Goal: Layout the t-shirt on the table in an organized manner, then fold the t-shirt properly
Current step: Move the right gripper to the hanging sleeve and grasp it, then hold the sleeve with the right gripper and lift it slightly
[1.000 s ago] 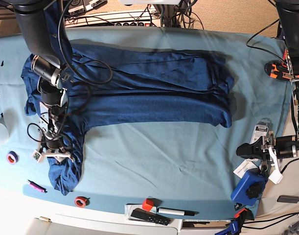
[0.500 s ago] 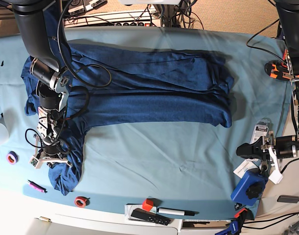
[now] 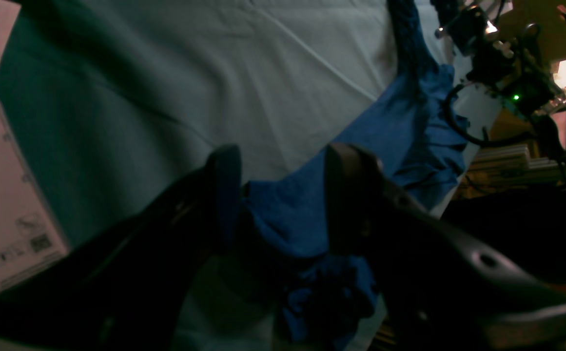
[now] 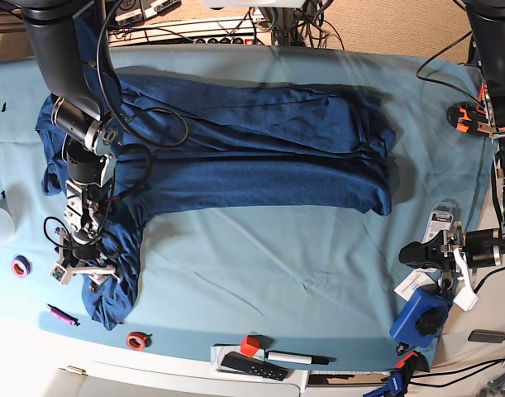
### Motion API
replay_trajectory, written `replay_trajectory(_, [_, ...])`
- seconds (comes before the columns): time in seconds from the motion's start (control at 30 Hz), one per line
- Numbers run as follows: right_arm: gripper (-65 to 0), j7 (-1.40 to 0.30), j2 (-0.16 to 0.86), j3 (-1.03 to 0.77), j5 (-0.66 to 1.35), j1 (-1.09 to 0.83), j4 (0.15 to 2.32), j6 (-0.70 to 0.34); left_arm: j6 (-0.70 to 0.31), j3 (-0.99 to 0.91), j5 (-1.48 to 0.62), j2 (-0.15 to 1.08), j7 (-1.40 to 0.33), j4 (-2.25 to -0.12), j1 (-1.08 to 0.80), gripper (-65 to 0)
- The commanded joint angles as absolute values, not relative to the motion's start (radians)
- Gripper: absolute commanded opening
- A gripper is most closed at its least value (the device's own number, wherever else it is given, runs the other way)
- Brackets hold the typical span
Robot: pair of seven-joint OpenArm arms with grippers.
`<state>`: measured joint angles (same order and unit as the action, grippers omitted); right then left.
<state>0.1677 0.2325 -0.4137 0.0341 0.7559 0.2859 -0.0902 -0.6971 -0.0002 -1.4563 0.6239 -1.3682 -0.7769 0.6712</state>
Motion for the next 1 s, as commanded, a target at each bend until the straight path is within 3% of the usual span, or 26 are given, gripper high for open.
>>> replay_trajectory(0.0, [-26.6, 0.191, 0.243, -0.413, 0.036, 0.792, 0.299, -0.081, -0.698, -0.005, -1.484, 0.643, -1.354, -0.790, 0.704, -35.6])
replay_trajectory(0.83, [-26.9, 0.200, 0.181, -0.413, 0.037, 0.740, 0.299, 0.000, -0.698, -0.005, -1.484, 0.646, -1.354, -0.790, 0.704, -35.6])
replay_trajectory(0.97, [-31.8, 0.221, 0.184, -0.413, 0.037, 0.728, 0.299, -0.001, -0.698, -0.005, -1.484, 0.646, -1.354, -0.790, 0.704, -35.6])
